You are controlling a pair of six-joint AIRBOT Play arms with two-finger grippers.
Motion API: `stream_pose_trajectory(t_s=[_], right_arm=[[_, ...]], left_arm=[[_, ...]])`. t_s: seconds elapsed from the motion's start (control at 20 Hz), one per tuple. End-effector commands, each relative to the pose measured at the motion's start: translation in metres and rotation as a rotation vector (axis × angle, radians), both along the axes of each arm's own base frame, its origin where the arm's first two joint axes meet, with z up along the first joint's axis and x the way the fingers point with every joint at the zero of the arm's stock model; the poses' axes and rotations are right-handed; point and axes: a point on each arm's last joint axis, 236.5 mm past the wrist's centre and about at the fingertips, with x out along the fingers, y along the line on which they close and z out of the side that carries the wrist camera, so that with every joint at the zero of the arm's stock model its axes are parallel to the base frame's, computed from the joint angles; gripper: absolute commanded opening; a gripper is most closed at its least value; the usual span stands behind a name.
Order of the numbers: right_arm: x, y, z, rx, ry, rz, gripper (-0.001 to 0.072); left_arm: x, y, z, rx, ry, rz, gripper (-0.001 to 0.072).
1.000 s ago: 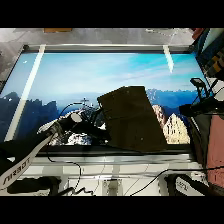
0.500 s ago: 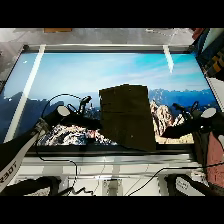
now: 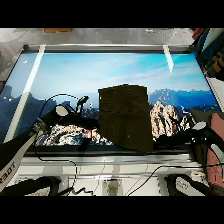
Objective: Fold the clothes and pants, and hang the long-sleeved shirts on hangers.
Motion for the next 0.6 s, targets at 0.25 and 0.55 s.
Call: stream_pose_trajectory(t_s=[0.25,0.55], right_arm=[[0.011,0.03,-0.012,0.114,-0.03,-0.2,0.04],[0.018,0.027,-0.015,0.1,-0.05,-0.232,0.0316]], left_arm=[[0.0,0.001,0.0,0.001,0.0,0.004,0.0028],[0.001,0.0,0.0,-0.004,0.003,0.008,0.0029]])
